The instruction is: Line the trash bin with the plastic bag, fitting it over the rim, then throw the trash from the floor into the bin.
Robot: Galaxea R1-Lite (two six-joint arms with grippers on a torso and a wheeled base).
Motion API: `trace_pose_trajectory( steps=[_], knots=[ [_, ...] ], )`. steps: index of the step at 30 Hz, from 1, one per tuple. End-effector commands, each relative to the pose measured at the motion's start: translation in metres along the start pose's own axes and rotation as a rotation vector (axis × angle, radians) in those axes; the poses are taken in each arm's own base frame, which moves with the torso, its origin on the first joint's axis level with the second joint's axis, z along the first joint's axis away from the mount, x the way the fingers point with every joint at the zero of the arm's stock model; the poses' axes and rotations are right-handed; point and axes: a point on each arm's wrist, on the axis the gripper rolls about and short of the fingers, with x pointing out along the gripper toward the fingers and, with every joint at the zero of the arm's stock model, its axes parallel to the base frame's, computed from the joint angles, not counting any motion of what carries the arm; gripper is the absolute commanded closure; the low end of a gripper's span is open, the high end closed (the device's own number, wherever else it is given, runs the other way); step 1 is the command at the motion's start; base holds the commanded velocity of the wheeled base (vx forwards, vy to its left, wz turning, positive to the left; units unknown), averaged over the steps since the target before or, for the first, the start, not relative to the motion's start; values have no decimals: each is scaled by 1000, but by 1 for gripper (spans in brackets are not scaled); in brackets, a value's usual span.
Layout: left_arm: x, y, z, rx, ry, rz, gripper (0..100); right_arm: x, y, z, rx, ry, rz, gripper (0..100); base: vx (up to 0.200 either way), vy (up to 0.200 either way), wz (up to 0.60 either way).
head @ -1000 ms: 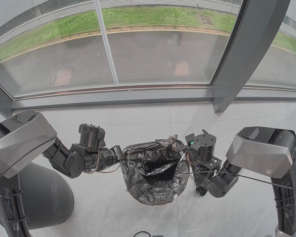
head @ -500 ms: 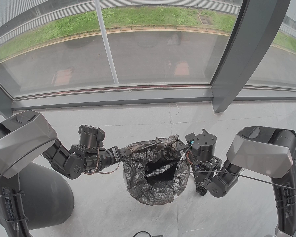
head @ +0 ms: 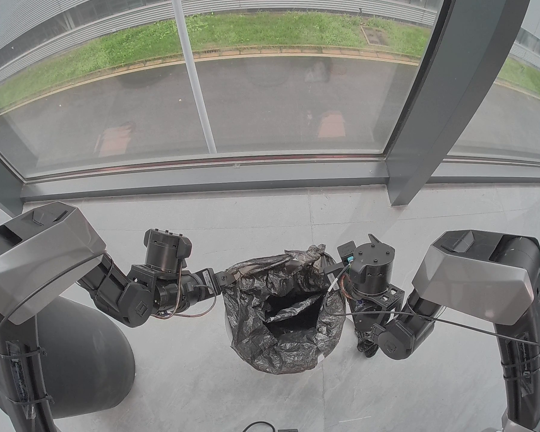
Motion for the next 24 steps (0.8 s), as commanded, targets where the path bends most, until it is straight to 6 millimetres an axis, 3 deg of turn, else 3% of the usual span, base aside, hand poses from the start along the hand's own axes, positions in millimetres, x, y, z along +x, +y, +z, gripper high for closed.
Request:
trace_pose_trajectory(
  steps=[1,24],
  knots=[
    [2,6,0,1,5,16,0,0,0,-2,-2,4,0,0,0,0,0],
    [31,29,-18,22,76,63,0,2,0,-6,-2,14,-1,0,0,0,0]
  ],
)
